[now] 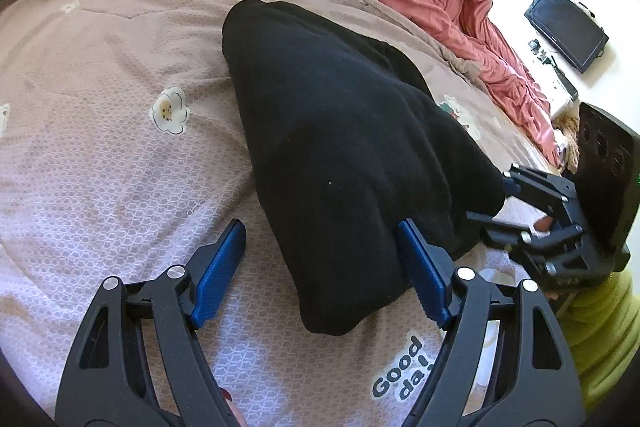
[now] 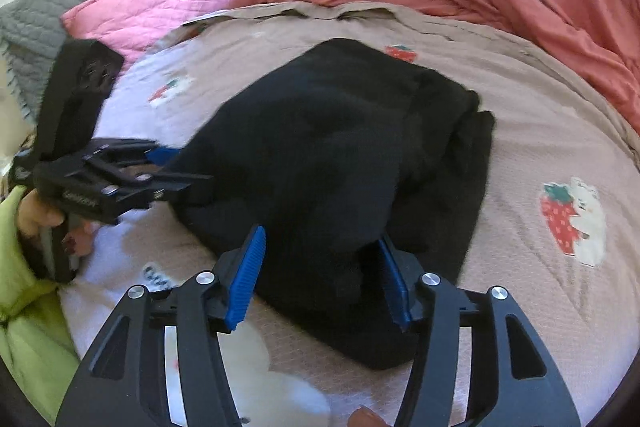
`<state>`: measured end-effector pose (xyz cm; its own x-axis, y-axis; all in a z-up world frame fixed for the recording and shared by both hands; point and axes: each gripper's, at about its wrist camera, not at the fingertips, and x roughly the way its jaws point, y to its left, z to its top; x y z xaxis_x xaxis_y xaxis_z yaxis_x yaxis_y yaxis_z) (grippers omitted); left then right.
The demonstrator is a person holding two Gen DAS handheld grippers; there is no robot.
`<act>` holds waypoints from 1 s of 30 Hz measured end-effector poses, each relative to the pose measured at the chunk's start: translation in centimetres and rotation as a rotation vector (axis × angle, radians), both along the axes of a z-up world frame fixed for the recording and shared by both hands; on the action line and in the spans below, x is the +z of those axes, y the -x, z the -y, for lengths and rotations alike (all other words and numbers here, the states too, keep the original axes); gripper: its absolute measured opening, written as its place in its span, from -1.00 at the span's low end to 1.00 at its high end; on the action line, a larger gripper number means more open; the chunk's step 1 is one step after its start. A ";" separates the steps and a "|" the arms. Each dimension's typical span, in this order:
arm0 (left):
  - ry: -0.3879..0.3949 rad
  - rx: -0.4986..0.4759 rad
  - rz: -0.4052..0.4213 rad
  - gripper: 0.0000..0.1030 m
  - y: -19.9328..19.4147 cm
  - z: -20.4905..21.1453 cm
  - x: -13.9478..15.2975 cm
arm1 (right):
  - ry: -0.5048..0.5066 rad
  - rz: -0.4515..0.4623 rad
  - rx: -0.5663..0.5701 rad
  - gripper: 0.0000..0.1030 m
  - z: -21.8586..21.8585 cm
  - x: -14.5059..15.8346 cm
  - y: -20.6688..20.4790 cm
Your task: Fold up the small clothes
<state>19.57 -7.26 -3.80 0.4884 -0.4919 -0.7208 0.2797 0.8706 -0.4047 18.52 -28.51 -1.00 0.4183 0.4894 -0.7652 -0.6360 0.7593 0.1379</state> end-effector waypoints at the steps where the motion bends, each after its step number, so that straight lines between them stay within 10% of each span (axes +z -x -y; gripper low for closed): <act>1: -0.001 0.000 0.003 0.36 0.0 0.0 0.1 | 0.016 -0.002 0.022 0.01 -0.2 0.0 0.4; 11: -0.002 0.009 0.008 0.39 0.2 -0.3 0.3 | 0.175 0.010 0.054 -0.60 1.8 0.0 2.8; 21: -0.016 -0.007 0.042 0.38 0.8 0.3 0.7 | -0.122 -0.051 -0.111 -0.08 3.1 0.5 1.2; 24: -0.016 -0.003 0.046 0.38 0.8 0.3 0.9 | -0.178 -0.094 -0.158 -0.29 3.0 -0.5 0.8; 25: -0.014 -0.001 0.049 0.38 0.8 0.3 1.0 | -0.196 -0.101 -0.168 -0.65 3.2 -0.4 0.8; 30: -0.005 -0.004 0.059 0.38 1.0 0.3 1.5 | -0.220 -0.093 -0.197 -0.69 3.9 0.6 1.7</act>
<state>18.58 -7.51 -2.31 0.5284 -0.4905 -0.6930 0.3065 0.8714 -0.3831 16.85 -32.40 -0.42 0.4548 0.5642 -0.6890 -0.4565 0.8120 0.3636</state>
